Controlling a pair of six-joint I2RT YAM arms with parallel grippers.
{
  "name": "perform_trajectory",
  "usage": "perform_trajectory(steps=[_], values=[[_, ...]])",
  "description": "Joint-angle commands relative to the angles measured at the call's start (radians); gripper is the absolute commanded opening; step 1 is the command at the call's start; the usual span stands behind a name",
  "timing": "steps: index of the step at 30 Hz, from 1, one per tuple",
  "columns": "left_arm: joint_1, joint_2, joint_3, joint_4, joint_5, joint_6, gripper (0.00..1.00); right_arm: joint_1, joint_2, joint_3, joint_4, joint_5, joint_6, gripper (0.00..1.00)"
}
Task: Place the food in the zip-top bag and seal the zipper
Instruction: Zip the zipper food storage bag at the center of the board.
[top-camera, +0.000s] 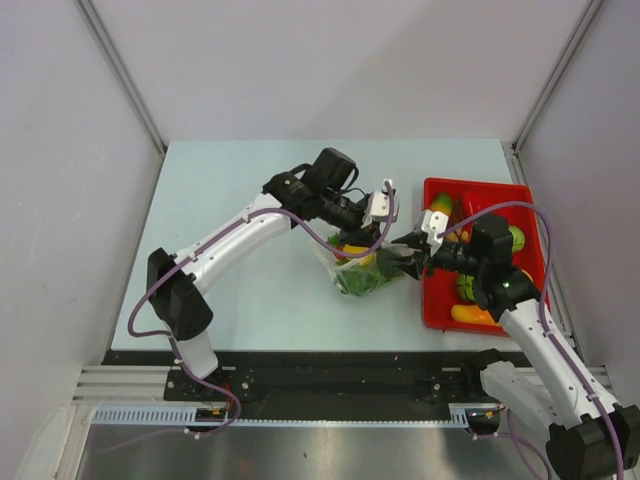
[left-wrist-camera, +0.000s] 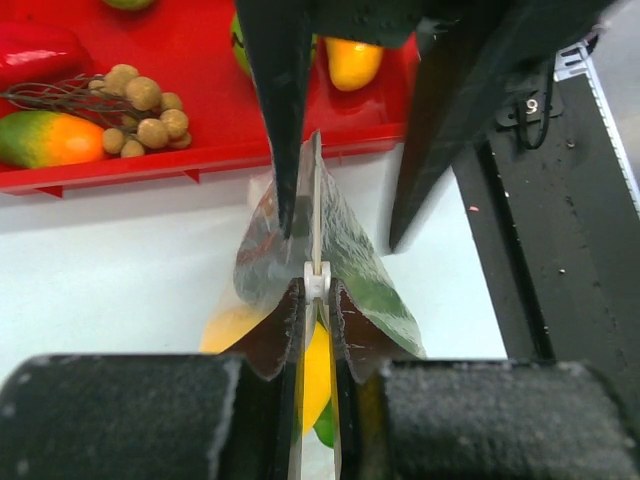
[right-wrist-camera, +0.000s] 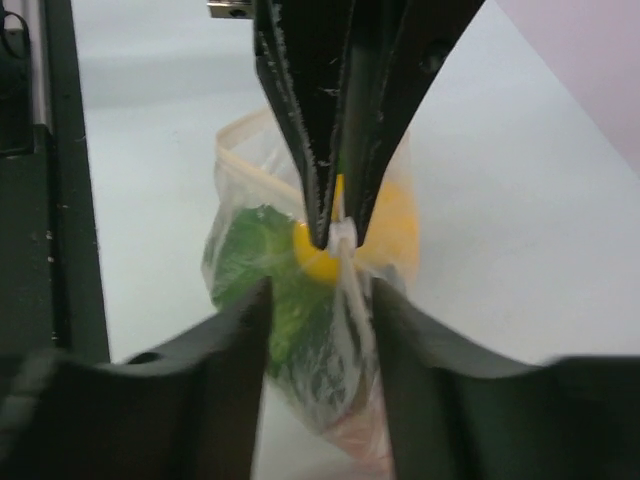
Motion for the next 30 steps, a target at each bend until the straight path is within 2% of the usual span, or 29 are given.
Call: perform_trajectory(steps=[1,2,3,13,30], values=[[-0.019,0.012,0.063,-0.038,0.021,0.013,0.00,0.008,0.038,0.043,0.063,0.038,-0.066,0.34],[-0.019,0.013,0.064,-0.036,0.006,0.006,0.00,0.010,0.042,0.043,0.063,0.039,-0.075,0.11],[-0.019,0.013,0.061,-0.035,-0.005,-0.003,0.00,0.005,0.044,0.046,0.060,0.042,-0.081,0.00],[0.102,-0.050,-0.025,-0.078,-0.103,0.020,0.01,-0.114,0.016,0.048,0.029,0.027,-0.052,0.00],[0.317,-0.154,-0.134,-0.185,-0.227,0.156,0.02,-0.187,0.003,0.049,-0.052,0.006,-0.112,0.00]])
